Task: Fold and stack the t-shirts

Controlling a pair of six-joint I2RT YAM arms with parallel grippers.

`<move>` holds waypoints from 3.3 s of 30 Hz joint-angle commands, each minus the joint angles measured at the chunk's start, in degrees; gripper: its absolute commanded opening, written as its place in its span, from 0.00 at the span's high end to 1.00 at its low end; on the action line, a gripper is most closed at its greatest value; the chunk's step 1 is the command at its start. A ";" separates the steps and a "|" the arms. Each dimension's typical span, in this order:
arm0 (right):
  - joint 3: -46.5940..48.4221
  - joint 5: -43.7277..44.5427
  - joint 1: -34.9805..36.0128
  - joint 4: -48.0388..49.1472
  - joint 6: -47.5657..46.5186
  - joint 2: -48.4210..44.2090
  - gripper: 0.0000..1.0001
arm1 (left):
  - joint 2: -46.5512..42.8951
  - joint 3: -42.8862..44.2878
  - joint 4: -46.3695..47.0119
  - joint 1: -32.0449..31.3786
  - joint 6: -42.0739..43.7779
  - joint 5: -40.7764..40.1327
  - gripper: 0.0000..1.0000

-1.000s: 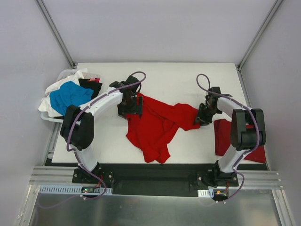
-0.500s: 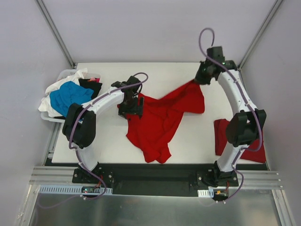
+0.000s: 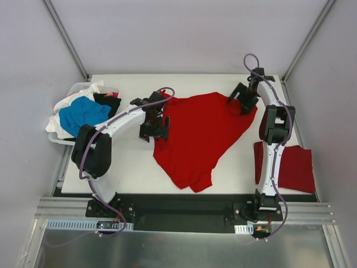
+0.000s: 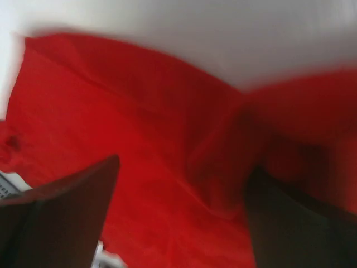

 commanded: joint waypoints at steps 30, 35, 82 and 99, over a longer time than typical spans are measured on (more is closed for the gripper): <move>-11.83 6.46 1.42 -3.43 -10.73 -16.40 0.00 | 13.55 10.29 -2.68 13.08 -0.91 -0.93 0.23; -19.12 7.60 -0.87 -0.28 -11.52 -19.02 0.00 | 17.49 13.79 -2.51 12.91 -0.29 2.15 0.23; -33.37 0.83 24.70 -4.67 -6.60 -33.62 0.68 | 28.08 37.71 -13.06 25.13 2.26 0.41 0.69; -47.78 5.57 22.16 -0.28 -5.99 -34.50 0.13 | 7.84 18.22 -9.19 12.47 1.12 -3.39 0.11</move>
